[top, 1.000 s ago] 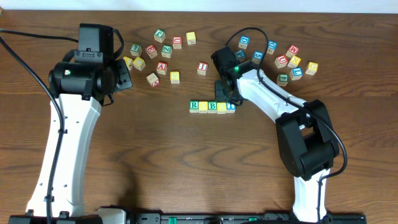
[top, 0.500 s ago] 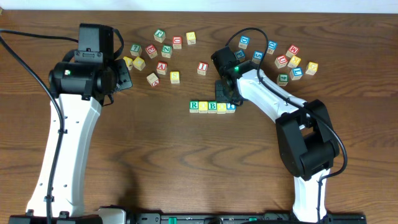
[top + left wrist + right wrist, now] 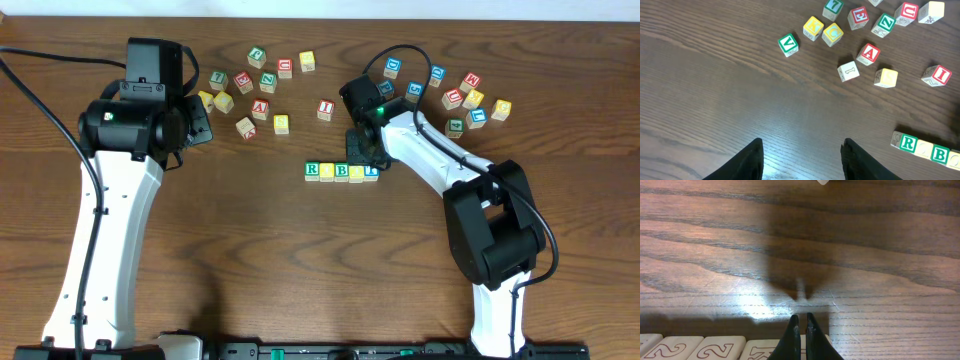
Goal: Spell out ROBOT
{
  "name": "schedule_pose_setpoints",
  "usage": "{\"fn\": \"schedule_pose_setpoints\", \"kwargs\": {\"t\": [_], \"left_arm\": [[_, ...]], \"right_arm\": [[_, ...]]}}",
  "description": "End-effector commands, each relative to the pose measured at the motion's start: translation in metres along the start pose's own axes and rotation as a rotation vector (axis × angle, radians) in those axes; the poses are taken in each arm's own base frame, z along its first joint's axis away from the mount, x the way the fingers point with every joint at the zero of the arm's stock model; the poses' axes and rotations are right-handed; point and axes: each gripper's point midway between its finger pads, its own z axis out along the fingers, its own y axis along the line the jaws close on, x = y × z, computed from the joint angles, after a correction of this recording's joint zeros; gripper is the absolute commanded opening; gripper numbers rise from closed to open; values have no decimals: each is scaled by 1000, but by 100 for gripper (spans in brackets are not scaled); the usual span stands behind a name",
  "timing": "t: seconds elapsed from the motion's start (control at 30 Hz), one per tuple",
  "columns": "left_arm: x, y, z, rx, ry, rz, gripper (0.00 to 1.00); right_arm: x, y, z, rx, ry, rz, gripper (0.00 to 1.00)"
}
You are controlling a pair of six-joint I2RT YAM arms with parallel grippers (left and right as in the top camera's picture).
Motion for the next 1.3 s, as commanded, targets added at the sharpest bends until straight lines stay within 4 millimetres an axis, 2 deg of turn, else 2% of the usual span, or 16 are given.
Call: {"fn": "schedule_pose_setpoints", "kwargs": {"t": [0.0, 1.27], "left_arm": [[-5, 0, -4, -2, -14, -7, 49], [-5, 0, -4, -2, -15, -7, 49]], "right_arm": [[4, -2, 3, 10, 11, 5, 1], [8, 2, 2, -1, 27, -18, 1]]}}
